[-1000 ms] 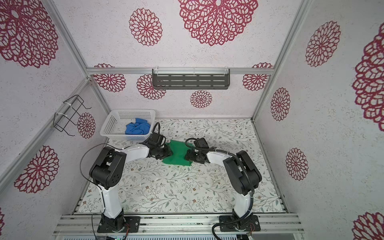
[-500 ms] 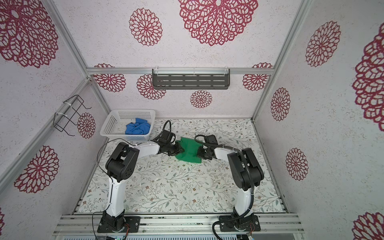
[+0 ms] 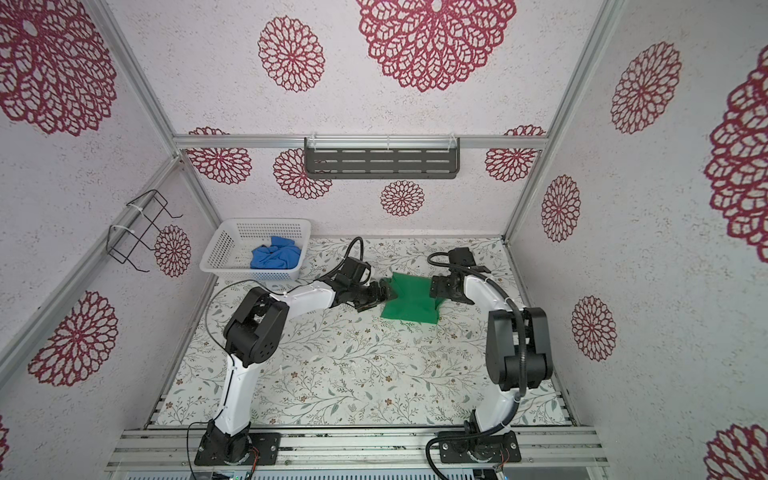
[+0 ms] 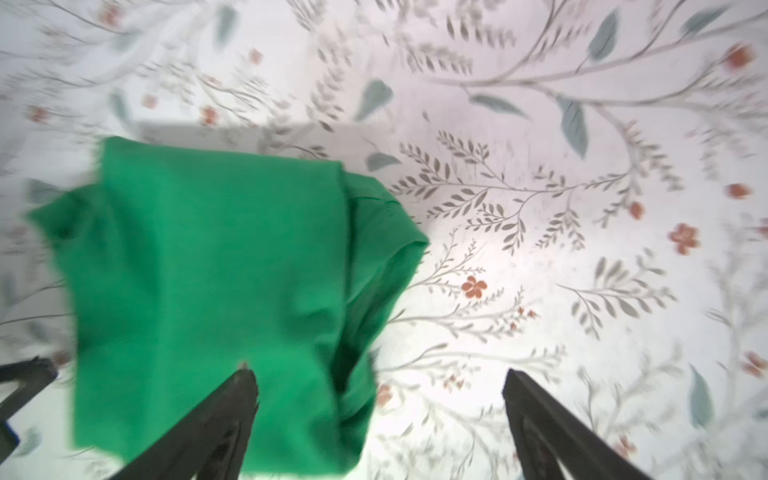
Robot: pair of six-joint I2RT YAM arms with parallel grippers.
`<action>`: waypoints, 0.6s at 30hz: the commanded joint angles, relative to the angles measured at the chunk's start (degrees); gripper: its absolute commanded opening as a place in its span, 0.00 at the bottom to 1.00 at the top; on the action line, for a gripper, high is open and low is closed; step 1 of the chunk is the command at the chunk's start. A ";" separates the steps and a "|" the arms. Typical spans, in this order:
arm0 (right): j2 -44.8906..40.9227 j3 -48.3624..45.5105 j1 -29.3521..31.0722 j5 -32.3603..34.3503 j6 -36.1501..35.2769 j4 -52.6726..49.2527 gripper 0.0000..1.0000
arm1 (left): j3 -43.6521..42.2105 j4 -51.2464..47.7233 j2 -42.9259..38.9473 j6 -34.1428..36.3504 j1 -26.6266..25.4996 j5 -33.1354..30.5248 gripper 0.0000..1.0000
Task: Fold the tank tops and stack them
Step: 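Lower the green tank top at the far corner and release both grippers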
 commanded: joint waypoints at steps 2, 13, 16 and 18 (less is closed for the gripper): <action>-3.48 -2.00 9.66 5.07 8.17 0.06 0.81 | -5.88 -7.77 -17.40 6.23 1.40 -9.34 0.98; 11.91 -4.05 12.89 5.95 14.97 9.16 0.62 | -31.81 -7.08 -43.08 0.89 1.61 -12.07 0.98; 14.27 -4.79 10.00 6.34 13.43 10.12 0.63 | -35.92 -6.44 -45.63 0.08 1.69 -13.04 0.98; 14.83 -4.99 7.25 6.35 11.23 10.26 0.66 | -36.75 -6.87 -46.37 0.14 1.64 -13.26 0.98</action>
